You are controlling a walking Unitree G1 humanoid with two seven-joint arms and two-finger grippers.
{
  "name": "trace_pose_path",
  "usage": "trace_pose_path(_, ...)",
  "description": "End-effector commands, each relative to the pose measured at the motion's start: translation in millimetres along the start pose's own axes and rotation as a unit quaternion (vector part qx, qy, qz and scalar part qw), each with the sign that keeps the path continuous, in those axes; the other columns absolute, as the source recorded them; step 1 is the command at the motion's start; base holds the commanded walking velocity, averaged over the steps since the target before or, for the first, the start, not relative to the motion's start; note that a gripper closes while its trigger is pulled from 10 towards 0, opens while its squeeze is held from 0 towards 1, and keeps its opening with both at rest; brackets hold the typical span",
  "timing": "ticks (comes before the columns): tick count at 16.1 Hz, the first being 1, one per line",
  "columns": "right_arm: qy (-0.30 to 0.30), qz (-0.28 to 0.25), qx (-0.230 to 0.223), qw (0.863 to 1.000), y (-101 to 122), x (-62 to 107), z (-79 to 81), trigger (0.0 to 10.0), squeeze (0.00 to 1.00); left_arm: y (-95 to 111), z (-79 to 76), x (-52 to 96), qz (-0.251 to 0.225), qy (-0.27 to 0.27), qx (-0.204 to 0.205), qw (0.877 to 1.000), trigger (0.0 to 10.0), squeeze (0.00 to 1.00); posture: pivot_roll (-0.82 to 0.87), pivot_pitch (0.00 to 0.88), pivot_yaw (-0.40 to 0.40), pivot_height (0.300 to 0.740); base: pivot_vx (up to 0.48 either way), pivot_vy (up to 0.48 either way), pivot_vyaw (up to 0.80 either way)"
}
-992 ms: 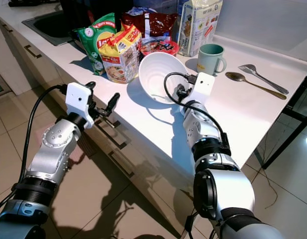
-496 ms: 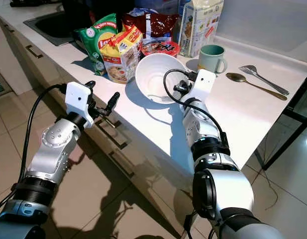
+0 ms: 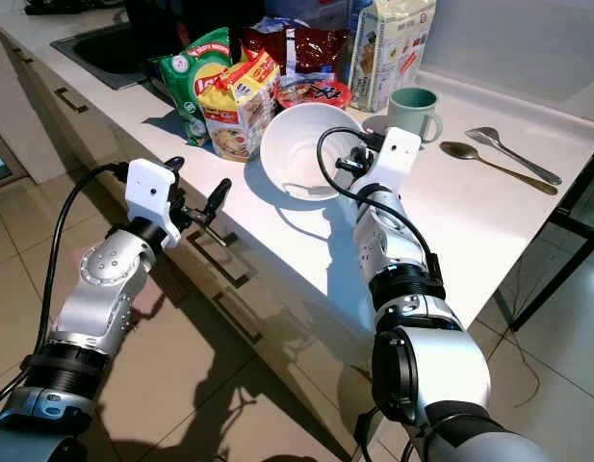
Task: Setting the table
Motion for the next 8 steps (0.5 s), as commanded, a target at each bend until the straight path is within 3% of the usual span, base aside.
trace_pose_path(1,-0.008,0.035,0.015,0.999,-17,2.8,-3.6,0.0,0.00,2,5.5,3.3,-0.001,0.006,-0.005,1.000,10.0,0.00,0.02,0.021,0.082,0.740,0.000,0.000,0.00)
trace_pose_path(8,0.001,-0.029,0.015,0.999,21,-1.3,4.4,0.0,0.00,2,4.8,3.7,-0.001,0.007,-0.003,1.000,10.0,0.00,0.01,0.033,0.083,0.740,0.000,0.000,0.00)
Point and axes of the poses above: a point about 5 cm out from each wrist's last joint towards the gripper, its own x axis pointing back from the gripper into the wrist, its own y axis along the axis of the wrist's last joint, z = x × y, the point moved 3 cm from there along -x, pointing out of the wrist towards the gripper, and after that the axes turned 9 degrees about x, right-handed, at the moved point
